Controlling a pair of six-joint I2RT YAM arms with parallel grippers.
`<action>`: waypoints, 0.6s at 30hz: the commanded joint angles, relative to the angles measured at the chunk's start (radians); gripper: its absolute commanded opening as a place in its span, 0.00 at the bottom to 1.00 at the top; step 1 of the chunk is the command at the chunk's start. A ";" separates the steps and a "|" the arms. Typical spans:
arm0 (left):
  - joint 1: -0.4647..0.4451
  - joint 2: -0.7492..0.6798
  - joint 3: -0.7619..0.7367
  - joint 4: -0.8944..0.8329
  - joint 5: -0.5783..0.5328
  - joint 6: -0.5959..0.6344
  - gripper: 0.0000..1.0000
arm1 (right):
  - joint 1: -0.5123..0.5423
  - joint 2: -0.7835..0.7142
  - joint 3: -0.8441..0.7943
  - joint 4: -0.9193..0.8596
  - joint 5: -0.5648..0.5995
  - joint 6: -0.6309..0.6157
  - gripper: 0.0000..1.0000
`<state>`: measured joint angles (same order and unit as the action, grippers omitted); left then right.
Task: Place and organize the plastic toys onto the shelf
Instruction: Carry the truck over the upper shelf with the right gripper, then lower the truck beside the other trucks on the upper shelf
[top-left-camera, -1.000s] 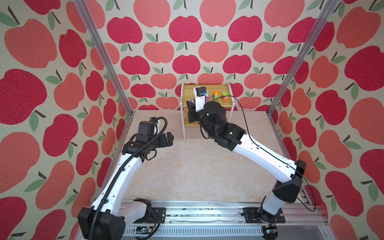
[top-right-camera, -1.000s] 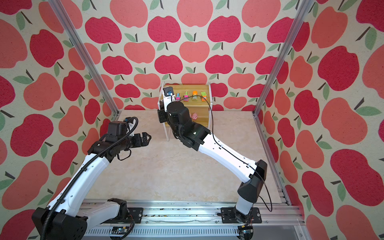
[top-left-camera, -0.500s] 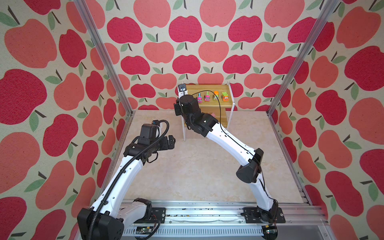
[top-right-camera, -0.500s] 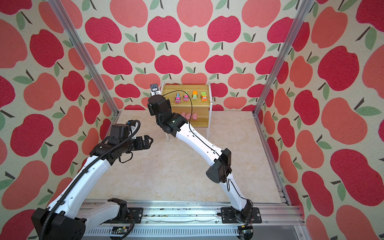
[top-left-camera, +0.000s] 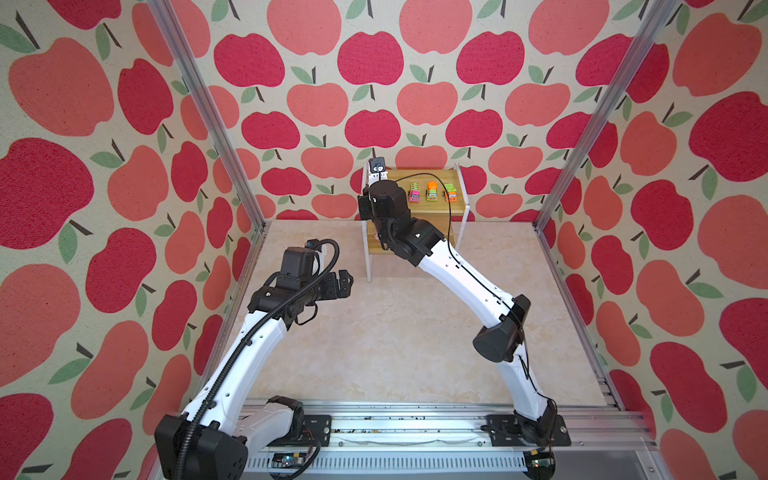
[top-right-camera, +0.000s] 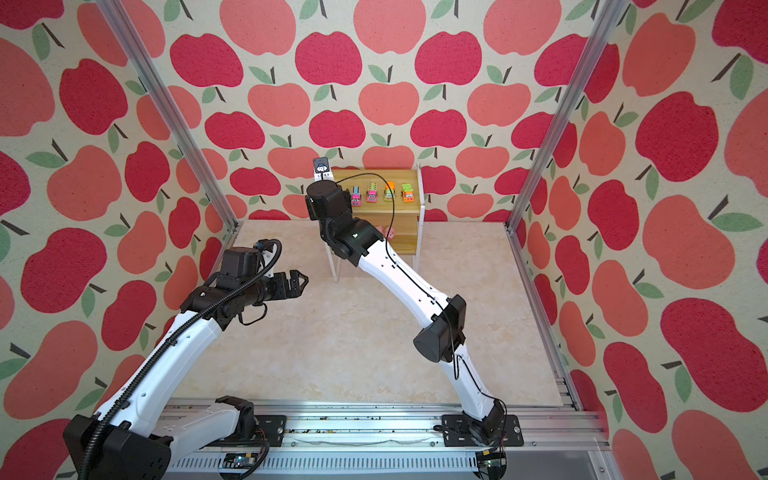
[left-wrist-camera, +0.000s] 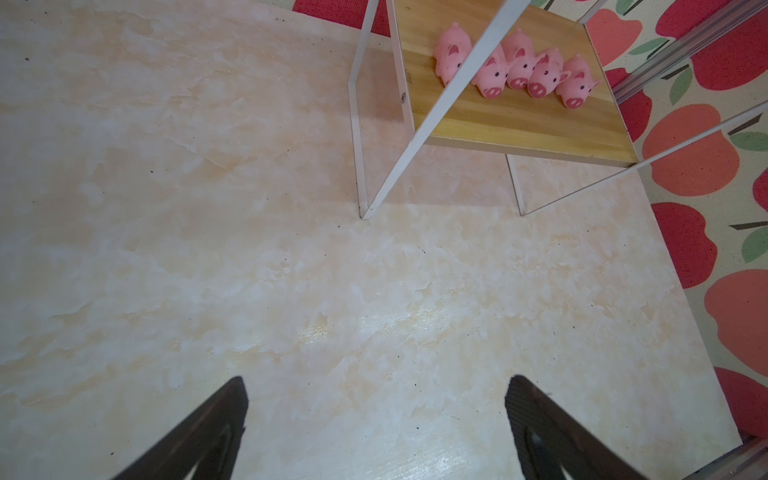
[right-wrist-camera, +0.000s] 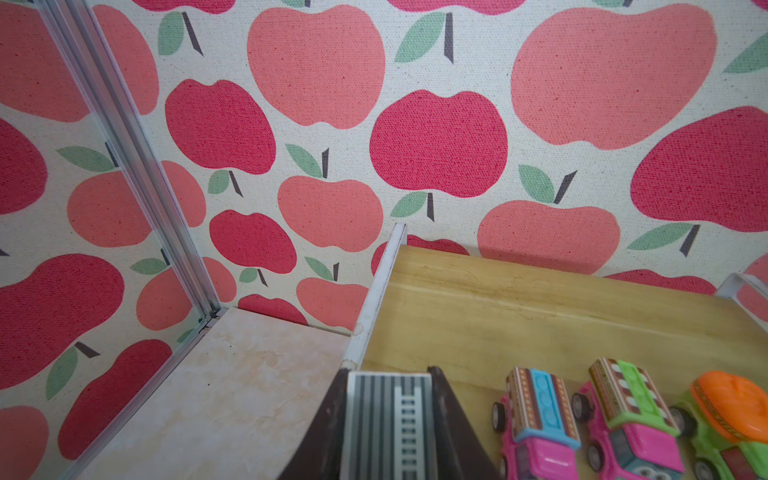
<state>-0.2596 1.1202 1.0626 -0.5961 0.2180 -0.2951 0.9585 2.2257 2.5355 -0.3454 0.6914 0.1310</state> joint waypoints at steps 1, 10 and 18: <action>-0.003 0.013 -0.009 0.012 0.017 -0.005 0.99 | -0.019 0.011 0.029 0.037 0.034 -0.005 0.19; -0.004 0.016 -0.012 0.016 0.030 -0.008 1.00 | -0.040 0.076 0.108 0.021 0.027 0.001 0.20; -0.005 0.018 -0.012 0.018 0.034 -0.010 1.00 | -0.053 0.106 0.130 0.011 0.017 0.022 0.21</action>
<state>-0.2596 1.1324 1.0607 -0.5930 0.2379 -0.2981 0.9146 2.3119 2.6324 -0.3340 0.7059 0.1341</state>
